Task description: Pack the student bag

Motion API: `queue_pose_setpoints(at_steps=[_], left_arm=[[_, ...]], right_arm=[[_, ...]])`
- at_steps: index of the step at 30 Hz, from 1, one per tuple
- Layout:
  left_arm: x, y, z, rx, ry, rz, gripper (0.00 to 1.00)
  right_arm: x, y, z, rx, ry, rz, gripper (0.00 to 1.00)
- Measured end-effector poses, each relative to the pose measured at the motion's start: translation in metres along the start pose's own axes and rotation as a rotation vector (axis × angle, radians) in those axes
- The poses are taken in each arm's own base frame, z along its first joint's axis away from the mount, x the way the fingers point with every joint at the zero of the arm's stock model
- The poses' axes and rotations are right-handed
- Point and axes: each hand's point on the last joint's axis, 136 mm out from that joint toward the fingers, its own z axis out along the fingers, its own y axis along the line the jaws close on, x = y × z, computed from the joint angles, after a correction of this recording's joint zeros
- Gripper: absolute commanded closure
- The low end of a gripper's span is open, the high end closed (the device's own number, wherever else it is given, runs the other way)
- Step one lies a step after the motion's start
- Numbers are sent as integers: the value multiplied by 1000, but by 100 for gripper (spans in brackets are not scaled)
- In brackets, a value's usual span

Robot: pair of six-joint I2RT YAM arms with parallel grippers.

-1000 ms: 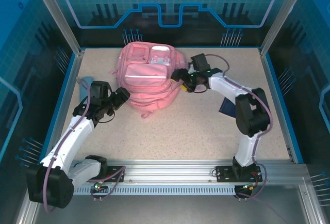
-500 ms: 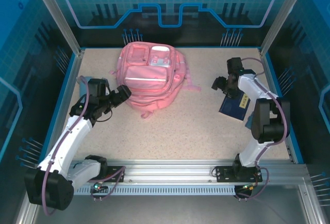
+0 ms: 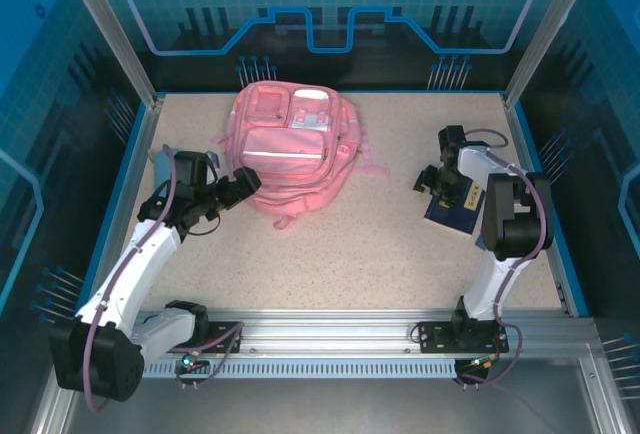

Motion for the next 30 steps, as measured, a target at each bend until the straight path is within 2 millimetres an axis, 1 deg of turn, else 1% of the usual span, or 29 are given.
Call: queue_pose_setpoints(at_steps=[3,5,8,11,14,16,18,19,20,22,24,26,28,30], left_arm=[[2,-3,1,17,12,2,1],[1,-6,3,31,17,3,1],[2,-9,6,48,28,3,1],[3,-13,9,62,38,10,1],[8,-19,16,74,59,24,1],[16,-24,24,81,87,34,1],[24,-28,32,81,116,40,1],[28,-29,36,80,133,44,1],[33,-31,40,79,150,50,1],[46,-35,50,79,190,73,1],[60,-39,58,74,234,97,2],[73,-48,66,75,275,127,3],[85,-60,73,82,313,161,7],[97,-73,81,89,341,197,12]], right_arm=[[6,6,1,-27,11,0,35],[14,16,1,-53,24,-12,35],[37,42,2,-101,49,-56,35],[70,79,4,-155,88,-120,35],[109,118,5,-219,128,-181,36],[138,144,4,-268,165,-215,36],[159,158,2,-293,196,-233,36],[167,162,1,-298,211,-236,36],[170,164,0,-299,216,-235,35],[168,161,-6,-291,202,-226,33],[157,154,-19,-277,155,-219,33],[140,145,-35,-264,94,-217,33],[118,133,-50,-249,25,-216,33],[100,117,-56,-218,-16,-212,35]])
